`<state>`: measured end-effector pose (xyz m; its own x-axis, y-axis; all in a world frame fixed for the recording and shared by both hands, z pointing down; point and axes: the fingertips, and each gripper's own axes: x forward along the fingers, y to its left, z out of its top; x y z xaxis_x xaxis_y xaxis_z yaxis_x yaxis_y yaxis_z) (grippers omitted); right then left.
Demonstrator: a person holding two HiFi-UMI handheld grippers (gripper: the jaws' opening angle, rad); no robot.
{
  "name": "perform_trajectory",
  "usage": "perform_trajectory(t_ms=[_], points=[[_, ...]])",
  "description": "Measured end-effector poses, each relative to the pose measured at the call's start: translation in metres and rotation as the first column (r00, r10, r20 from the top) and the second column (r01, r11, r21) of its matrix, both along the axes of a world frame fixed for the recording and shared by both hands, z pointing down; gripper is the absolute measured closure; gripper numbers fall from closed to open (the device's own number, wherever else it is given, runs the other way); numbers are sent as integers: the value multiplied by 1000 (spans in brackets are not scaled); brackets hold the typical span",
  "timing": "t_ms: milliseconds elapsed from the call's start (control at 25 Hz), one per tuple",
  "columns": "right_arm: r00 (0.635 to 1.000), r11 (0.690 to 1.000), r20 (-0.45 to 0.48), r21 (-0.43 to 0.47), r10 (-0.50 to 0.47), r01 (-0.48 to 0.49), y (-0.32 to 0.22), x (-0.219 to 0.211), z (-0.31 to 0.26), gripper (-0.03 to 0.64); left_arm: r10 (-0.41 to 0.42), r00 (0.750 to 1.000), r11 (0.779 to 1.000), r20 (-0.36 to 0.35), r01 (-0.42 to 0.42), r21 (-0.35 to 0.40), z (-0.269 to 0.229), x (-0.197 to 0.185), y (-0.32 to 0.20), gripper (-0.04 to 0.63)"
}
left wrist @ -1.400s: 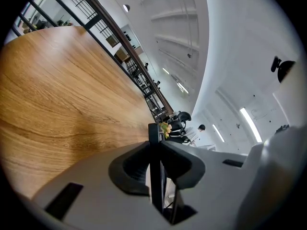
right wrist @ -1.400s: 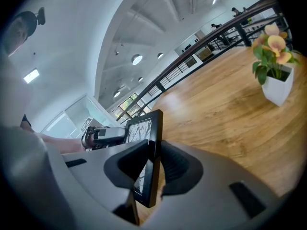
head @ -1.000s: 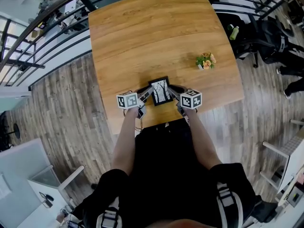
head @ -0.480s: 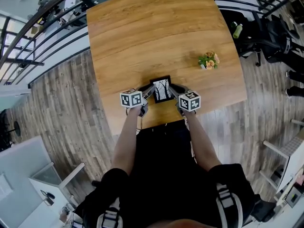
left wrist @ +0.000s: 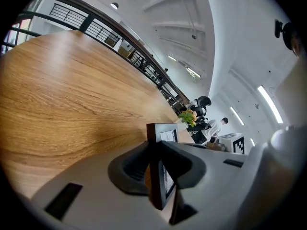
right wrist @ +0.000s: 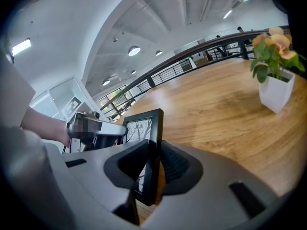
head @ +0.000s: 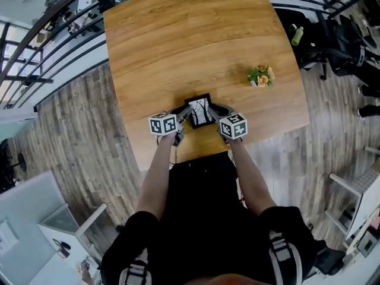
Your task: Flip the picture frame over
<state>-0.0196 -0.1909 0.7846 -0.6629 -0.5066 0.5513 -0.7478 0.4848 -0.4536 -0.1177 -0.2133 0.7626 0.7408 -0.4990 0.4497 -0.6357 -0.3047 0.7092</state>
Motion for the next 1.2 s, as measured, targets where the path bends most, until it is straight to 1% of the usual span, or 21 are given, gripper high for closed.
perform_trajectory(t_ms=[320,520,720,960,1200], points=[[999,1000,-37,2,18,-18,-6,0,6,526,-29,999,1000,43,29,-5,8,0,-6,497],[997,1000,-70,-2,30,-30,-12,-2,10,526,-66,992,998,110,66,3,15,-3,-10,486],[993,999,-114,10,39,-38,-15,-4,13,528,-103,985,995,138,103,7,20,-6,-14,486],[989,999,-140,-4,52,-53,-18,-5,18,531,-121,975,992,187,124,-6,27,-7,-15,485],[984,998,-169,-1,59,-60,-20,-8,20,532,-128,954,991,272,132,5,29,-12,-18,476]])
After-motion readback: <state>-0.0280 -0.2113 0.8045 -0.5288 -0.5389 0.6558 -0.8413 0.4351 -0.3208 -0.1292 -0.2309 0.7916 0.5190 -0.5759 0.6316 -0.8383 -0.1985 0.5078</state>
